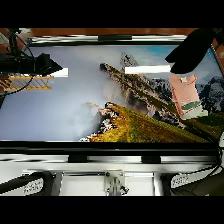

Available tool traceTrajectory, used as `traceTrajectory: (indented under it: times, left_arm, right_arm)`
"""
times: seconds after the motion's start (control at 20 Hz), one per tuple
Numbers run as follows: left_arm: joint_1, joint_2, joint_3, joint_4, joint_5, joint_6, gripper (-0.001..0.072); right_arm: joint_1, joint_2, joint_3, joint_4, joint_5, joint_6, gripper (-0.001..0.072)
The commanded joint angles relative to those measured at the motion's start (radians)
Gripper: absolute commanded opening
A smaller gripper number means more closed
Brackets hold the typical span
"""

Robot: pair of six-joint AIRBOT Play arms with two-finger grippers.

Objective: Fold the shirts.

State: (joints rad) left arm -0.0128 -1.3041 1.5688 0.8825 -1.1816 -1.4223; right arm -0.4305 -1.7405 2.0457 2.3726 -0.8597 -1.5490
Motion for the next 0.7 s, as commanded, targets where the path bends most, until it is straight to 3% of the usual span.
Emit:
traceTrajectory:
  times: [0.0,0.3,0.45,0.65]
  left_arm:
    - [0.000,0.000,0.001,0.000,-0.002,-0.002,0.0038]
    - [0.000,-0.001,0.001,0.000,0.000,-0.001,0.0038]
    - [-0.001,-0.001,0.001,-0.003,-0.001,-0.004,0.0038]
    - [-0.017,-0.001,0.001,-0.007,0.003,0.000,0.0038]
  right_arm:
    - [-0.052,-0.015,-0.077,-0.019,-0.015,-0.018,0.0061]
    - [-0.131,0.004,-0.116,-0.168,-0.243,0.055,0.0061]
    - [-0.157,0.042,-0.116,-0.364,-0.409,0.156,0.0061]
    - [-0.159,0.047,-0.137,-0.473,-0.664,0.163,0.0061]
